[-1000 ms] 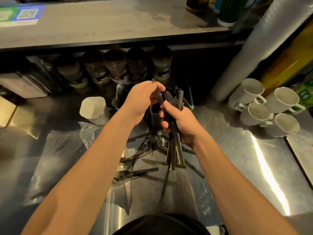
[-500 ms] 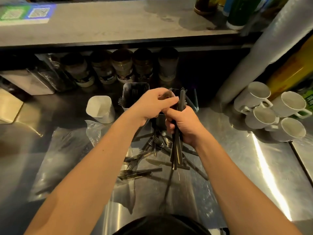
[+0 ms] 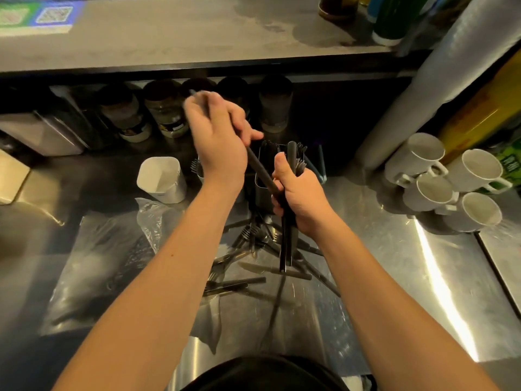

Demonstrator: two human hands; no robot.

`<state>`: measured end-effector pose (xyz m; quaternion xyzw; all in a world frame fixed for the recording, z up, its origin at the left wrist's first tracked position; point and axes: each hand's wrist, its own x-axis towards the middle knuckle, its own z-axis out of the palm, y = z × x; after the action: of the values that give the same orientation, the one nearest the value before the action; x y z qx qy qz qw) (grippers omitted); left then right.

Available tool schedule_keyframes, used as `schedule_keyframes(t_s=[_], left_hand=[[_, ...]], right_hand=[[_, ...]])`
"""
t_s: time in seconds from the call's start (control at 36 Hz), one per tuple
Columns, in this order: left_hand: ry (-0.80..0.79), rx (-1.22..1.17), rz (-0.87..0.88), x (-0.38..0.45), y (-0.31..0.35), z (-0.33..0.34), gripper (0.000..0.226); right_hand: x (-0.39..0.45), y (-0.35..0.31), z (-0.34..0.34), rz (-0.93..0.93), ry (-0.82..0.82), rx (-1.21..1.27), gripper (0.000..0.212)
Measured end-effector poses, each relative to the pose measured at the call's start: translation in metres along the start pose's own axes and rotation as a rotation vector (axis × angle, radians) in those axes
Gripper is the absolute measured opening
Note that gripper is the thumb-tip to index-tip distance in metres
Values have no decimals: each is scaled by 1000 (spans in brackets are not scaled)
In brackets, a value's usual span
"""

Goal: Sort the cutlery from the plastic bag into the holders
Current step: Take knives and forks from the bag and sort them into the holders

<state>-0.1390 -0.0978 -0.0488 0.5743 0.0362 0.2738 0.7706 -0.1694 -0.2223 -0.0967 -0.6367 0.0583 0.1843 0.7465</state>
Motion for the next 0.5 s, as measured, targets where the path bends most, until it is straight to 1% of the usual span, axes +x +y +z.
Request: schedule_keyframes(t_s=[0.06,0.08,0.11,0.14,0.19,0.22,0.25,0.28,0.31,0.36,0.42,0.44,0.5], left_hand=[[100,-35,21,8,10,2,15],[88,14,2,12,13,2,13],[11,142,-23,17,15,2,11],[-141,347,-48,19,16,1,9],[-580,767,-142,14,12,1,15],[-776,912,-189,7,8,0,18],[-889,992,-211,1,3,0,19],[-917,1012,-217,-5,0,0,20],[-895,990,-230,-7,-3,-1,19],[-816,877,-269,-10,-5,-4,14],[-763,765,-296,-11,-6,-8,8],[-747,714,-309,-12,-6,-8,6],[-709,615,-340,-14,-4,-9,6]], right_hand=[[1,2,-2,11,39,15,39],[2,4,-3,6,70,-26,37],[3,7,-4,-3,102,-83,34],[4,9,-4,-14,135,-133,31],[8,12,-3,-48,193,-167,27],[9,12,-2,-73,206,-176,25],[10,12,-1,-92,208,-188,24],[9,11,-1,-100,201,-193,24],[8,11,-2,-102,184,-188,24],[3,9,-5,-112,120,-152,20],[-1,7,-8,-129,42,-96,8],[-2,5,-9,-132,10,-66,6],[-2,3,-12,-141,-50,-23,11]])
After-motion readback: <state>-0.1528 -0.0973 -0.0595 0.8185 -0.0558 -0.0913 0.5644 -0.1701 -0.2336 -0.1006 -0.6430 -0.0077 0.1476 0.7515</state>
